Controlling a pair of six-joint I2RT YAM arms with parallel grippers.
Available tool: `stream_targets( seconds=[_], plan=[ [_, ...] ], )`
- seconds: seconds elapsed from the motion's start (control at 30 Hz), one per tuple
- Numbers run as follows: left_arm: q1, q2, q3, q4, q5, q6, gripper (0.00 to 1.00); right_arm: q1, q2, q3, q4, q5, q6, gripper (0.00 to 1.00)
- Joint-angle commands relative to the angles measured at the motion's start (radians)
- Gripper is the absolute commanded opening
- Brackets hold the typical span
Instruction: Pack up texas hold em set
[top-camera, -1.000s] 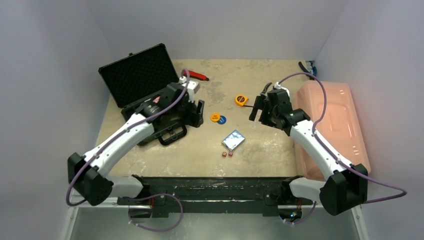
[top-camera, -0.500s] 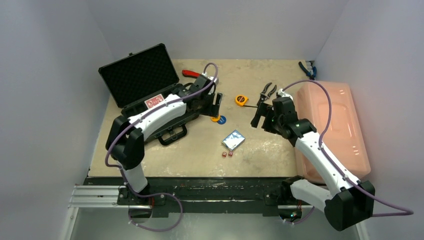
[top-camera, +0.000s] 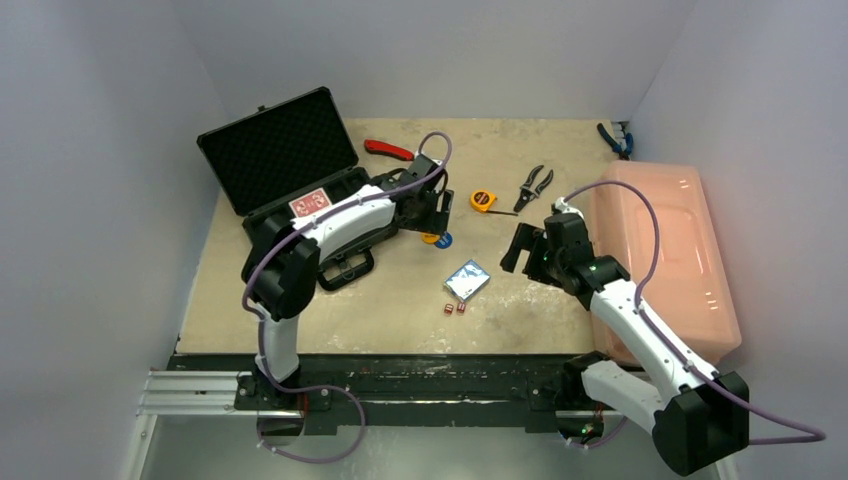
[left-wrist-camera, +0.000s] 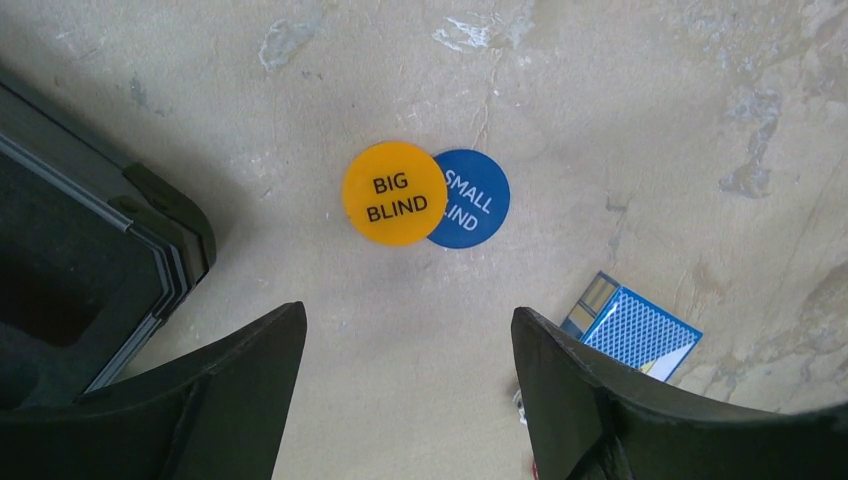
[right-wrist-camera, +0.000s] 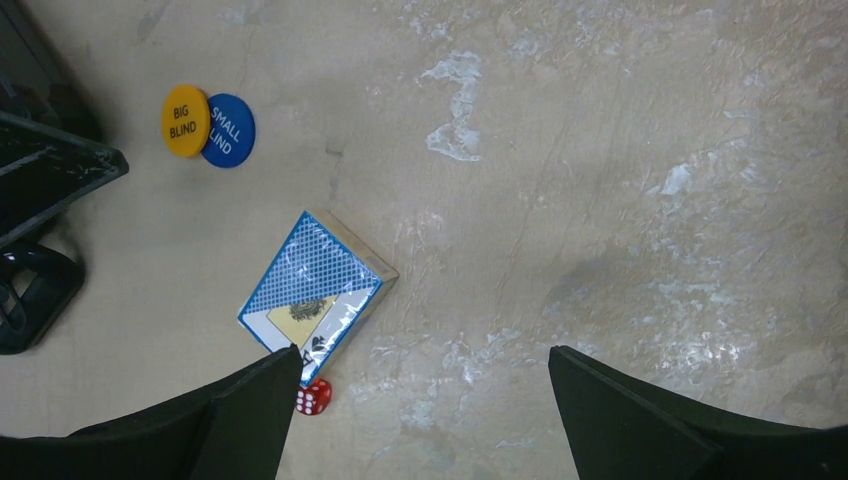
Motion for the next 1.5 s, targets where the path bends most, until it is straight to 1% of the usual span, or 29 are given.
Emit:
stream_targets(
  seconds=[0.0, 0.07, 0.17, 0.3, 0.53, 0.57, 0.6, 0.63, 0.67, 0.8, 0.9, 0.97, 1.0, 1.07, 1.2, 1.47],
  plan=[
    [-0.003, 0.046, 0.077, 0.005, -0.041, -0.045, 0.75, 0.004, 0.011, 0.008, 0.047, -0.003, -0.01, 0.99],
    [-0.003, 0.077, 0.116, -0.036, -0.073, -0.059, 0.74, 0.003, 0.016, 0.007, 0.049, -0.011, -0.012, 0.99],
    [-0.002, 0.118, 0.153, -0.057, -0.07, -0.069, 0.73, 0.004, 0.016, 0.006, 0.05, -0.017, -0.013, 0.99],
    [-0.002, 0.161, 0.179, -0.072, -0.058, -0.096, 0.73, 0.004, 0.014, 0.003, 0.054, -0.027, -0.016, 0.99],
    [0.001, 0.2, 0.201, -0.107, -0.082, -0.168, 0.72, 0.004, 0.018, -0.002, 0.06, -0.049, -0.021, 0.99],
    [0.001, 0.201, 0.2, -0.108, -0.086, -0.175, 0.82, 0.004, 0.018, -0.002, 0.062, -0.052, -0.021, 0.99],
    [0.001, 0.201, 0.2, -0.11, -0.094, -0.181, 0.94, 0.004, 0.018, -0.002, 0.062, -0.055, -0.022, 0.99],
    [0.001, 0.201, 0.198, -0.11, -0.098, -0.184, 0.99, 0.004, 0.018, -0.004, 0.063, -0.056, -0.023, 0.99],
    [0.0, 0.202, 0.201, -0.109, -0.1, -0.185, 1.0, 0.003, 0.018, -0.004, 0.064, -0.056, -0.024, 0.99],
    [0.001, 0.231, 0.24, -0.12, -0.096, -0.182, 0.95, 0.004, 0.018, -0.006, 0.068, -0.056, -0.026, 0.99],
    [0.003, 0.272, 0.288, -0.154, -0.096, -0.19, 0.88, 0.004, 0.018, -0.007, 0.068, -0.056, -0.026, 0.99],
    [0.006, 0.294, 0.311, -0.166, -0.094, -0.2, 0.81, 0.004, 0.016, -0.009, 0.068, -0.076, -0.027, 0.99],
    [0.009, 0.302, 0.318, -0.17, -0.088, -0.205, 0.76, 0.004, 0.016, -0.01, 0.069, -0.079, -0.027, 0.99],
    [0.014, 0.313, 0.329, -0.183, -0.085, -0.224, 0.71, 0.004, 0.015, -0.012, 0.069, -0.083, -0.027, 0.99],
    [0.027, 0.324, 0.33, -0.195, -0.08, -0.256, 0.68, 0.004, 0.013, -0.013, 0.072, -0.091, -0.029, 0.99],
    [0.036, 0.351, 0.346, -0.196, -0.064, -0.264, 0.61, 0.003, 0.019, -0.014, 0.077, -0.098, -0.031, 0.99]
  ],
)
